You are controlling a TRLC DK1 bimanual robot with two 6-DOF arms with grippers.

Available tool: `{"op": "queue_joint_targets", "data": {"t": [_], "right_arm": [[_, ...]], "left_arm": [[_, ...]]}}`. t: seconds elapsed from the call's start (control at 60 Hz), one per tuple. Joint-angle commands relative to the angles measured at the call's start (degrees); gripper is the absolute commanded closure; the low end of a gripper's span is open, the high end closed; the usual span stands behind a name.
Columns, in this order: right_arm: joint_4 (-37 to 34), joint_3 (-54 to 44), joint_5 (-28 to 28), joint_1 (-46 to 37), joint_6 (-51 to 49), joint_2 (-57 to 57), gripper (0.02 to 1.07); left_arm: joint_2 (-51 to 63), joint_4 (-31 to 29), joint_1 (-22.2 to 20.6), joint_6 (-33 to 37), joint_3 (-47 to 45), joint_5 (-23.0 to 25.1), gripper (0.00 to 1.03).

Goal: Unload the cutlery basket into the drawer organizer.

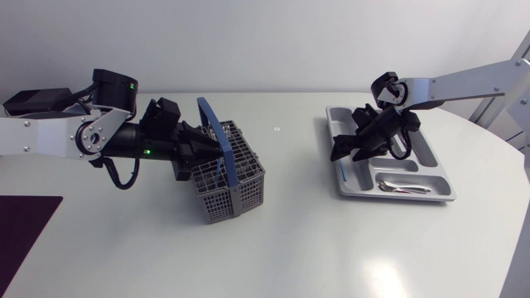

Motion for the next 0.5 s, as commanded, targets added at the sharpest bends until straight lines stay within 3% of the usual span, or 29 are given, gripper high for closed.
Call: {"op": "queue_joint_targets", "data": {"t": [0.0,0.117,0.483], "right_arm": [[0.3,-1.4,-0.4,-0.3,-0.6,-1.5,0.07],[0.6,-1.8,-0.4,-0.4,-0.7,-1.6,0.07],[1.8,-3.0,-0.8,-0.9,-1.1,-1.7,0.07]], "left_arm": [[1.9,0.5,-0.9,-1.2,1.5,1.2,0.77],[2.0,0.7,-0.9,-1.2,0.9,1.7,0.87],[1.1,4.5,0.6,-2.2,-2.7,4.0,0.89]]}}
